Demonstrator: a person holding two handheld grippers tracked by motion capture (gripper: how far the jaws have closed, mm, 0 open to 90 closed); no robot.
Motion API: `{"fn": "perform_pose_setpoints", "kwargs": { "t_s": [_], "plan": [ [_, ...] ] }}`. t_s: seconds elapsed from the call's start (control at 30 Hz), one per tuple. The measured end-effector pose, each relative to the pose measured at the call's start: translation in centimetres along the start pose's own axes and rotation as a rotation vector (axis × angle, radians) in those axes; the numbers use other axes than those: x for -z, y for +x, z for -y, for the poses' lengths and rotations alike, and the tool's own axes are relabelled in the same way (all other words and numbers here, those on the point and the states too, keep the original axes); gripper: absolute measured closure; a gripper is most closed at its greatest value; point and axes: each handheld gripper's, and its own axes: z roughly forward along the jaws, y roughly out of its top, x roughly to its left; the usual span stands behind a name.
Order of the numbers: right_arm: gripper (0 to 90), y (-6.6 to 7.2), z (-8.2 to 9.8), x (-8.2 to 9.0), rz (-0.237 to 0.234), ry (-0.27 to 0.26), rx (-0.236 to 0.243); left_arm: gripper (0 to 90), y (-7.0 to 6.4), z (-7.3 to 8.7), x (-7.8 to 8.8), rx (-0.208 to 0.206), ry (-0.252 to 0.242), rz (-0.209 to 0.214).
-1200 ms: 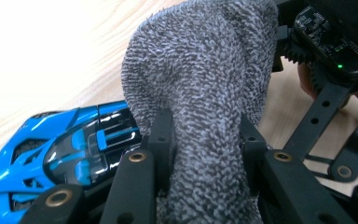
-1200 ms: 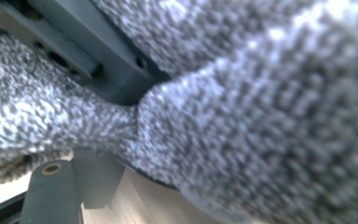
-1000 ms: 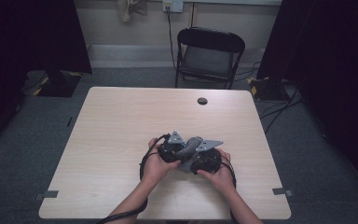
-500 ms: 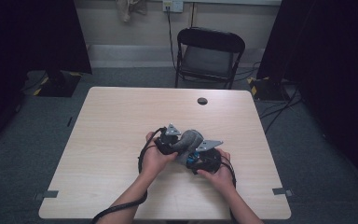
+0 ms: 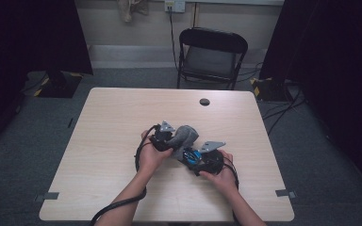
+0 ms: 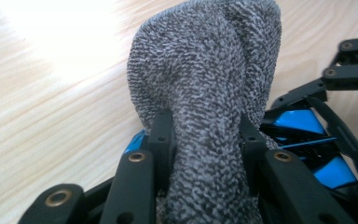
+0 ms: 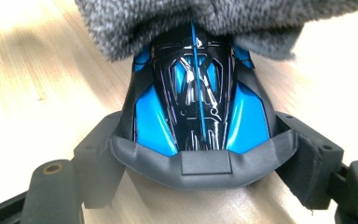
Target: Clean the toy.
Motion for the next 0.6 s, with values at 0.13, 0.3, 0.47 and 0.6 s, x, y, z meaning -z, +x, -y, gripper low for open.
{"fn": "perform_pose_setpoints", "kwargs": {
  "t_s": [0.13, 0.3, 0.47, 0.6],
  "plan": [
    [24.2, 0.0, 0.0, 0.0, 0.0, -0.001, -0.001, 67.2, 1.2, 0.7, 0.0, 0.029, -0.011, -0.008],
    [24.2, 0.0, 0.0, 0.0, 0.0, 0.0, -0.001, 67.2, 2.3, 1.2, 0.1, 0.05, -0.012, -0.027],
    [24.2, 0.0, 0.0, 0.0, 0.0, 0.0, -0.001, 67.2, 3.3, 1.6, 0.5, 0.049, -0.006, -0.063],
    [24.2, 0.0, 0.0, 0.0, 0.0, 0.0, -0.001, 67.2, 3.9, 1.9, 1.0, 0.055, 0.009, -0.076]
  ]
}}
